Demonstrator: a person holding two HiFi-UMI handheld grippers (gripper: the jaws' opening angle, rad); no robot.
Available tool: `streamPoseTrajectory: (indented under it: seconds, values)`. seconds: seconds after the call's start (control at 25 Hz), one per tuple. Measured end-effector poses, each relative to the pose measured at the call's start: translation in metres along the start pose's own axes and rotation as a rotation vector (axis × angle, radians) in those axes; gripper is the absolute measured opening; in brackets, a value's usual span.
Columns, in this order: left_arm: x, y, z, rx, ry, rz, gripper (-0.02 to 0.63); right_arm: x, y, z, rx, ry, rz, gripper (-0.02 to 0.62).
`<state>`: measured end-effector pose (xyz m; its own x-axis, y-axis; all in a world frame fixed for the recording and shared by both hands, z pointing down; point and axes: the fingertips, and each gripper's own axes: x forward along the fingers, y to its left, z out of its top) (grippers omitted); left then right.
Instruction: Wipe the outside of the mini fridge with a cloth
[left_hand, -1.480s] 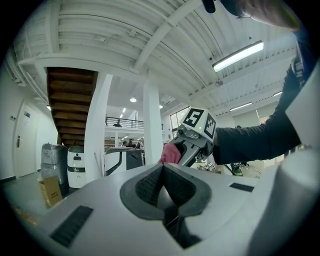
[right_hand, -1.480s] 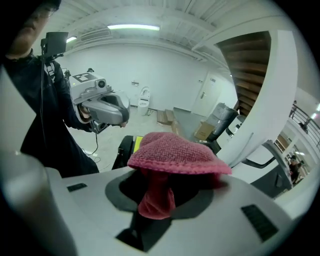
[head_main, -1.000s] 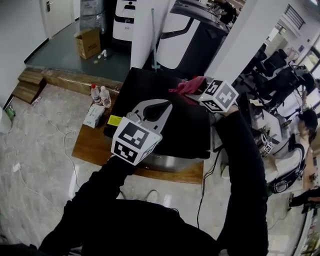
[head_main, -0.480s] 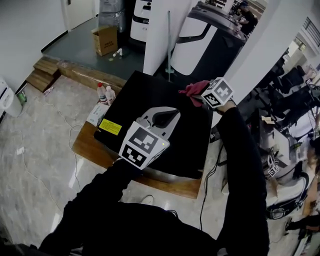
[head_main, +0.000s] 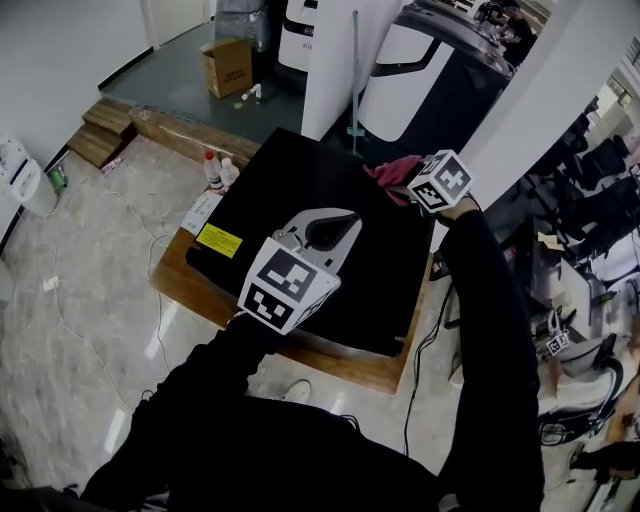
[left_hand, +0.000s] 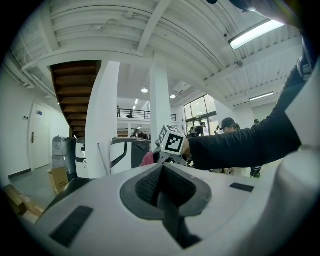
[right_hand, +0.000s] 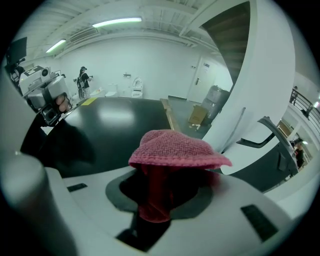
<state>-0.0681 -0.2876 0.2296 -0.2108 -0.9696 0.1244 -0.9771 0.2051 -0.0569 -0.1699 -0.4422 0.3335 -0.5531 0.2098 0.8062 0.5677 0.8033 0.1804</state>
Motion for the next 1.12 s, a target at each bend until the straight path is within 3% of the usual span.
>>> streamPoseTrajectory:
  seconds: [0.28, 1.12]
  values:
    - [-0.015, -0.012, 0.004, -0.001, -0.016, -0.054, 0.005, -0.013, 0.041, 0.001, 0.052, -0.008, 0.065, 0.115]
    - [-0.119, -0.032, -0.006, -0.014, -0.064, -0.254, 0.005, -0.041, 0.23, 0.022, 0.074, 0.078, 0.084, 0.115]
